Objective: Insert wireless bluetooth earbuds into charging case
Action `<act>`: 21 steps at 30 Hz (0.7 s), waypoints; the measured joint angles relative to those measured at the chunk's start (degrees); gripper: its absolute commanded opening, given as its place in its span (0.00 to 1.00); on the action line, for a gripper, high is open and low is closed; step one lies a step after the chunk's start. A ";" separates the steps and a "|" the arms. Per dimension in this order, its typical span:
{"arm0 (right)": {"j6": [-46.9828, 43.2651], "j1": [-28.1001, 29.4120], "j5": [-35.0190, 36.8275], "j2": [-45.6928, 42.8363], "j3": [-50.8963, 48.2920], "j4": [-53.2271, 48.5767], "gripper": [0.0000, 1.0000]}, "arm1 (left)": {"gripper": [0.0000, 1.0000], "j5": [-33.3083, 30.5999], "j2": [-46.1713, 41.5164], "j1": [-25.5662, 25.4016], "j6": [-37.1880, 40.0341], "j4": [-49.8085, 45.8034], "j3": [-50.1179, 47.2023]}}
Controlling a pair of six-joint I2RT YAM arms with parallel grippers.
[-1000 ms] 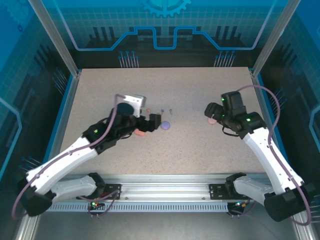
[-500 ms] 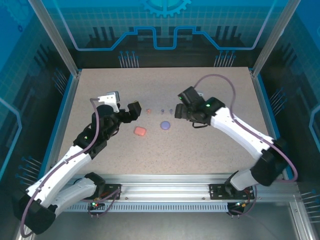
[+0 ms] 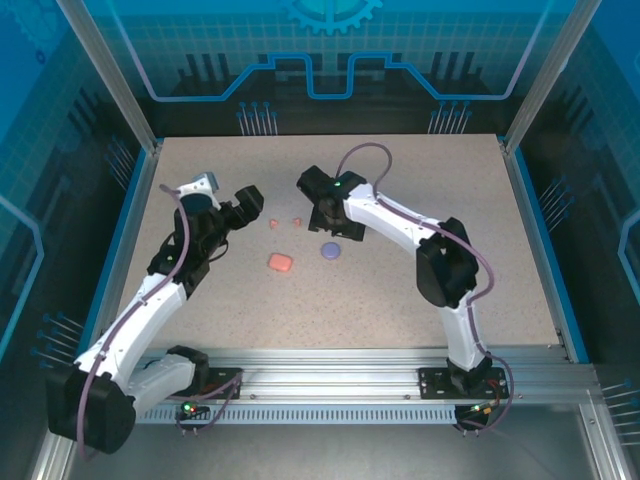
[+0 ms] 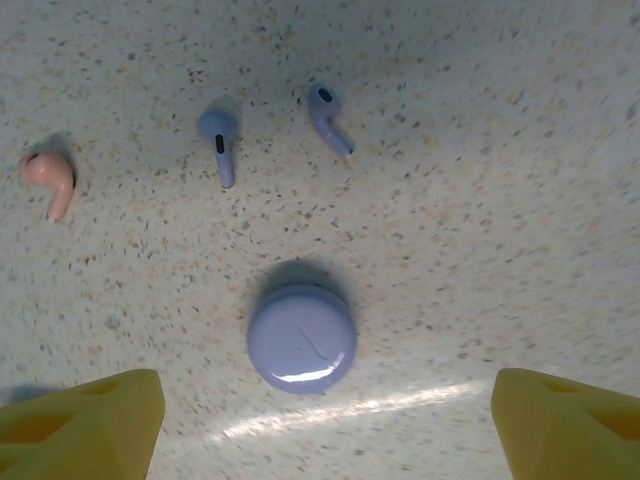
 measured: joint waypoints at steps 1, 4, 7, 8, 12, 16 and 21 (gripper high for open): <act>2.08 0.07 -0.55 1.31 1.09 -0.50 0.86 | 0.99 0.50 0.76 0.00 0.02 -0.13 0.70; 8.63 0.15 -2.25 4.42 3.67 -2.19 0.86 | 0.99 2.19 2.91 0.00 0.22 -0.33 2.80; 14.21 0.22 -3.54 7.02 6.14 -3.87 0.86 | 0.99 3.37 4.09 0.00 0.20 -0.44 3.82; 15.61 0.26 -3.85 7.61 6.54 -4.09 0.86 | 0.99 3.65 4.31 0.00 0.22 -0.46 3.91; 20.70 0.35 -5.27 10.86 10.14 -6.64 0.85 | 0.99 4.35 5.07 0.00 0.11 -0.52 3.96; 23.65 0.35 -6.40 13.75 11.28 -7.58 0.85 | 0.99 5.07 6.10 0.00 -0.20 -0.92 4.33; 25.14 0.37 -7.04 14.97 11.26 -8.52 0.85 | 0.99 6.03 6.75 0.00 -0.48 -1.84 4.87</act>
